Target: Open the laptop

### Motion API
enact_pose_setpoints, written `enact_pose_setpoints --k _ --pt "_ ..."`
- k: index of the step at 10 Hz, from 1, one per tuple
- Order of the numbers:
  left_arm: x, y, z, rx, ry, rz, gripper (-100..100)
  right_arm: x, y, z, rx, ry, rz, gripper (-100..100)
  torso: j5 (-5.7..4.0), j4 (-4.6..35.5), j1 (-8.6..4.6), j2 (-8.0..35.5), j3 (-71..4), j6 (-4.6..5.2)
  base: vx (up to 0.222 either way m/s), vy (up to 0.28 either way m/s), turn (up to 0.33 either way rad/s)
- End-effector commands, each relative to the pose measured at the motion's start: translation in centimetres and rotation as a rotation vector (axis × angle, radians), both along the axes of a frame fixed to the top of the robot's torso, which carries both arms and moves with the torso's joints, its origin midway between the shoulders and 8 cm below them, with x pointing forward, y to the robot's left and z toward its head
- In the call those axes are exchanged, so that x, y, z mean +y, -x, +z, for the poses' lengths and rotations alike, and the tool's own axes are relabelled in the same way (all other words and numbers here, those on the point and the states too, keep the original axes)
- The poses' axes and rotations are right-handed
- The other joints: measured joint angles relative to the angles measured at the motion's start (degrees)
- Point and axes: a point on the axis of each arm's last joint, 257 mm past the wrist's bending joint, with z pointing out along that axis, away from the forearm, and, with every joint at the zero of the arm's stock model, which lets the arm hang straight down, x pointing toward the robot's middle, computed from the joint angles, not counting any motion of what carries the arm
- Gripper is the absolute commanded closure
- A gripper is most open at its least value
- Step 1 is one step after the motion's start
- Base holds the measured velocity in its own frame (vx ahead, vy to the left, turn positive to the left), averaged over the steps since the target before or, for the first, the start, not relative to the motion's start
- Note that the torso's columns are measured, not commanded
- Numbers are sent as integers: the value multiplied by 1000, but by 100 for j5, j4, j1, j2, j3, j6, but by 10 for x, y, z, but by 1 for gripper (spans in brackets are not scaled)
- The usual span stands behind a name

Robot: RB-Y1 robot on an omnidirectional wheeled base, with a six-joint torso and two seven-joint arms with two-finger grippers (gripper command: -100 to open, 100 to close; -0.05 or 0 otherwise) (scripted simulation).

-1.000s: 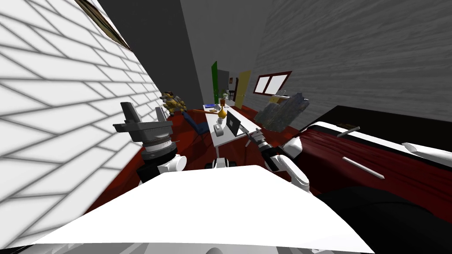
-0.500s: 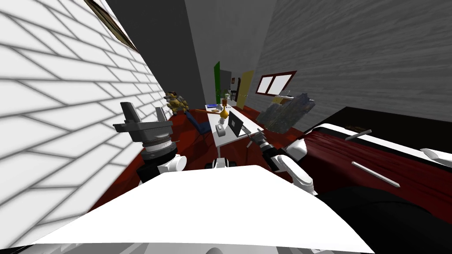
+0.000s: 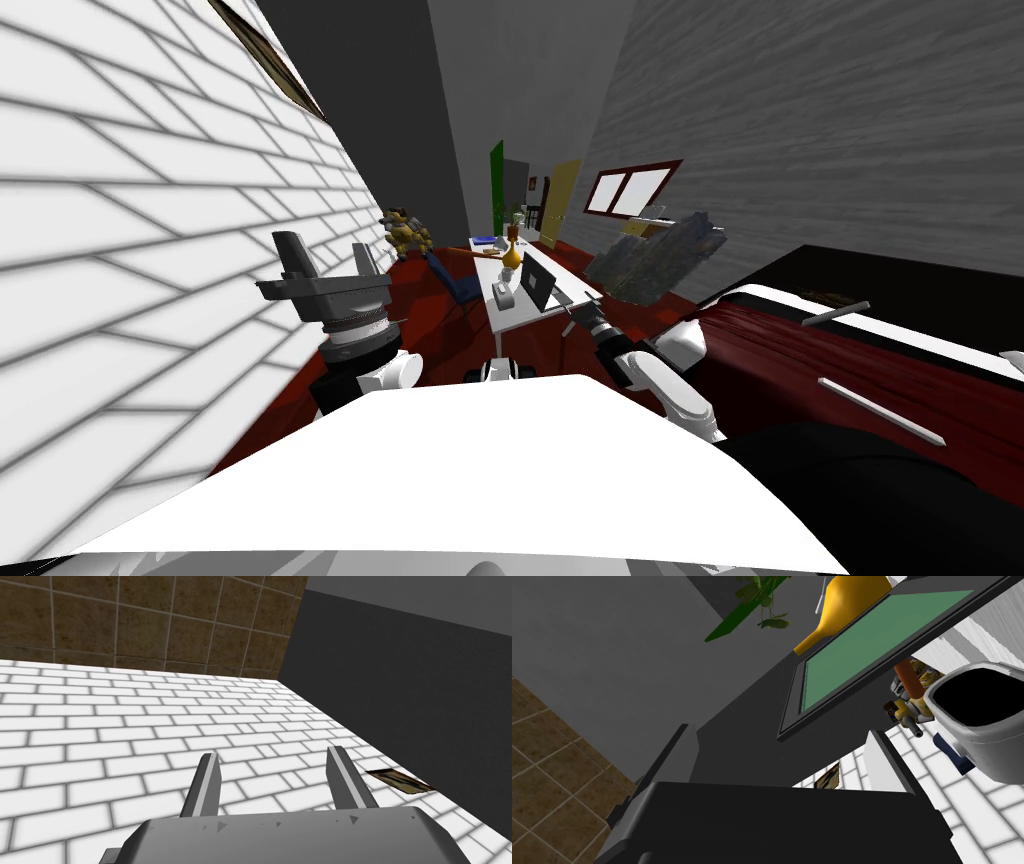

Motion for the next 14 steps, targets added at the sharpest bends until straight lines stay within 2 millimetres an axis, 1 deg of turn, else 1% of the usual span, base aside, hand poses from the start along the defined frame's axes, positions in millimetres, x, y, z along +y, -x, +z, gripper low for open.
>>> enact_pose_setpoints --k 1,3,4,5,6,7,8,9,10,12,13,14 --pt "0 0 0 0 0 0 0 -14 0 -6 3 145 -21 -100 -1 0 -2 1 1 3 11 21 101" --pt "0 0 0 0 0 0 0 -13 0 -5 -2 171 -19 -100 -1 1 -3 3 2 3 7 11 21" --pt "0 0 0 0 0 0 0 -22 0 -8 2 254 -28 -100 -2 2 -6 6 4 3 3 13 87" --pt "0 0 0 0 0 0 0 -21 0 -7 -2 271 -26 -100 -1 1 -3 4 3 -1 5 12 66" --pt "0 0 0 0 0 0 0 -29 0 -10 0 353 -34 -100 0 1 -2 3 2 2 9 15 111" --pt "0 0 0 0 0 0 0 -29 0 -9 -4 368 -32 -100 0 0 -1 0 0 0 9 12 65" --pt "0 0 0 0 0 0 0 -36 0 -11 -3 448 -38 -100 -1 0 -2 1 1 2 8 17 125" --pt "0 0 0 0 0 0 0 -36 0 -11 -6 461 -36 -100 -1 0 -1 1 1 0 9 12 51" --pt "0 0 0 0 0 0 0 -43 0 -12 -6 534 -41 -100 -1 1 -3 3 2 3 10 14 95" --pt "0 0 0 0 0 0 0 -42 0 -11 -11 552 -38 -100 -1 1 -4 3 2 3 8 6 29" --pt "0 0 0 0 0 0 0 -49 0 -12 -15 632 -40 -100 -2 1 -5 5 3 3 6 10 97" --pt "0 0 0 0 0 0 0 -48 0 -11 -17 639 -39 -100 -1 1 -2 3 2 -1 8 8 71"
